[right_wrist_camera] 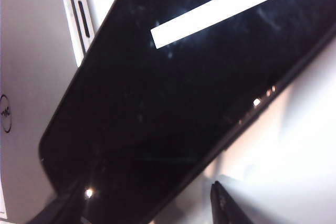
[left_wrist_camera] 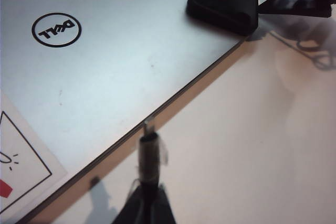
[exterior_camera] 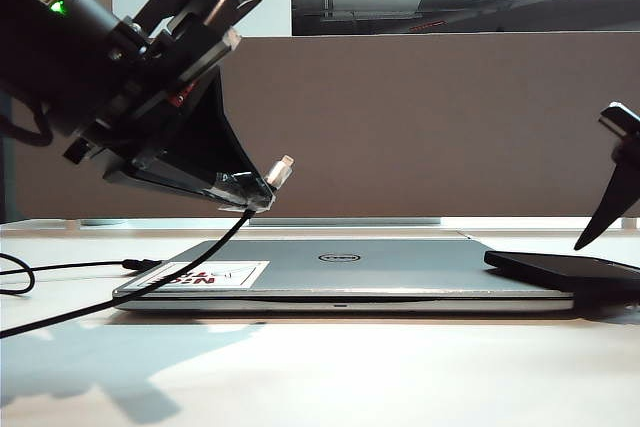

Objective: Pick up the charging cable and the phone, plug the charging cable into the charging port on the phone, and finally place them back on the table.

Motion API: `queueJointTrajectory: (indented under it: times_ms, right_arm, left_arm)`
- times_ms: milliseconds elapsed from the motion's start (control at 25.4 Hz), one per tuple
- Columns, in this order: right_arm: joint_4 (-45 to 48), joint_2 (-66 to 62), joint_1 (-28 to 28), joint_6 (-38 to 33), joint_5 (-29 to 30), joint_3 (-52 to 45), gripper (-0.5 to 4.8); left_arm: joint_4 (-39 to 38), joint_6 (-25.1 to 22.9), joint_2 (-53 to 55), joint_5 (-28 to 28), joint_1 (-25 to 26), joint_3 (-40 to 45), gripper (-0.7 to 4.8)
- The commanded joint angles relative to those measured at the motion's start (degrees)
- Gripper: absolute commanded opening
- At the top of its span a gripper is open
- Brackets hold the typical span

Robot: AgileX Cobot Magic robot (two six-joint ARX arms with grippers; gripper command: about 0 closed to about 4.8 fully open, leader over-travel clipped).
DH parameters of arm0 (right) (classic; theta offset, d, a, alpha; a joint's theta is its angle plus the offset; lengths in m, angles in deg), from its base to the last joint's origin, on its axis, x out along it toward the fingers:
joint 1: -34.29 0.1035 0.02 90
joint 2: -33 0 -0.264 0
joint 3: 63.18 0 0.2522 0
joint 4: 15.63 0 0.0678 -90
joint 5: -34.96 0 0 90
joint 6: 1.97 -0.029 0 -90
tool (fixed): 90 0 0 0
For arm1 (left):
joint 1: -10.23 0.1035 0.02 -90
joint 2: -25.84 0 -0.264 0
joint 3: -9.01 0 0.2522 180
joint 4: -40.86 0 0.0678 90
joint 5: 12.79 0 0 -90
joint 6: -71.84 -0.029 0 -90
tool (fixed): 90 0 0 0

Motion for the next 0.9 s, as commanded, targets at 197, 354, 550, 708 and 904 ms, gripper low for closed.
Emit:
queueJointTrajectory:
  times_ms: [197, 354, 550, 708, 904]
  right_arm:
    - [5.33, -3.52, 0.02, -0.55, 0.48, 0.24, 3.28]
    - [7.89, -5.66, 0.02, -2.71, 3.17, 0.24, 3.27]
    - [12.02, -8.98, 0.02, -5.07, 4.5, 0.24, 3.27]
    - [14.36, -12.26, 0.04, -6.38, 6.45, 0.24, 3.22]
    - [16.85, -14.27, 0.04, -6.56, 6.43, 0.24, 3.05]
  left_arm:
    - [0.94, -0.02, -0.11, 0.07, 0.0, -0.15, -0.08]
    - [0.94, -0.04, -0.11, 0.07, 0.0, -0.15, -0.08]
    - [0.92, -0.04, -0.13, 0.04, 0.0, -0.15, -0.08]
    - [0.92, -0.04, -0.13, 0.04, 0.0, -0.15, -0.08]
    - [0.92, -0.07, -0.11, 0.04, 0.0, -0.15, -0.08]
